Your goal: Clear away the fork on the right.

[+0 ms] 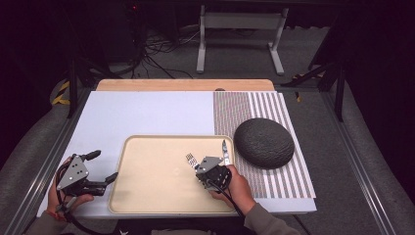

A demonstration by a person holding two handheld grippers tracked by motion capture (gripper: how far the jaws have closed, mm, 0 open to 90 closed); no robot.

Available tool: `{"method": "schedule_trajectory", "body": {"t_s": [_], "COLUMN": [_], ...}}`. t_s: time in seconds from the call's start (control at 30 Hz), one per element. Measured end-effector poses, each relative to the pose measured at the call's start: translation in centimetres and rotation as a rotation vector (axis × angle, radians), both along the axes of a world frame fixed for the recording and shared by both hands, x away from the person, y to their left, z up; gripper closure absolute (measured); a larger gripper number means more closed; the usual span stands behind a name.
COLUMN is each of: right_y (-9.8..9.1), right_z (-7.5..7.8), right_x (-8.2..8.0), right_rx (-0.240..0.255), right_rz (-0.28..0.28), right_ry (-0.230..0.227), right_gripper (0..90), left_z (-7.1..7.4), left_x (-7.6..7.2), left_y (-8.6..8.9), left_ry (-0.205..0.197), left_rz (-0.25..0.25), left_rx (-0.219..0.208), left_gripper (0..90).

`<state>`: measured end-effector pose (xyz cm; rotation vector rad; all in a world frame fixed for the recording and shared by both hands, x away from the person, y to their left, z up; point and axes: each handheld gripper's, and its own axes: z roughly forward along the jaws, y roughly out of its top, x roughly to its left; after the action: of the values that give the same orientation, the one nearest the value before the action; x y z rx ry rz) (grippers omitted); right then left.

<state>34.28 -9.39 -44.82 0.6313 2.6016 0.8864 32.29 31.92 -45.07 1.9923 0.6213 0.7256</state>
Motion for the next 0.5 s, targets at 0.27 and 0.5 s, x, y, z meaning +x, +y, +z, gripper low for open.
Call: {"method": "schedule_trajectory", "body": {"t_s": [0.27,0.5], "right_y": [-1.2,-1.7], "right_z": [0.0,0.0], "right_x": [0.6,0.7], "right_rx": [0.006,0.009], "right_rz": [-0.040,-0.049], "right_ry": [0.002,0.003], "right_gripper": [90.0,90.0], "left_z": [0.0,0.0], "left_x": [0.0,0.0], "left_y": [0.0,0.0], "left_ry": [-0.002,-0.002], "left_rz": [-0.001,-0.001], "left_rx": [-0.002,0.000], "left_gripper": [8.6,8.6]}}
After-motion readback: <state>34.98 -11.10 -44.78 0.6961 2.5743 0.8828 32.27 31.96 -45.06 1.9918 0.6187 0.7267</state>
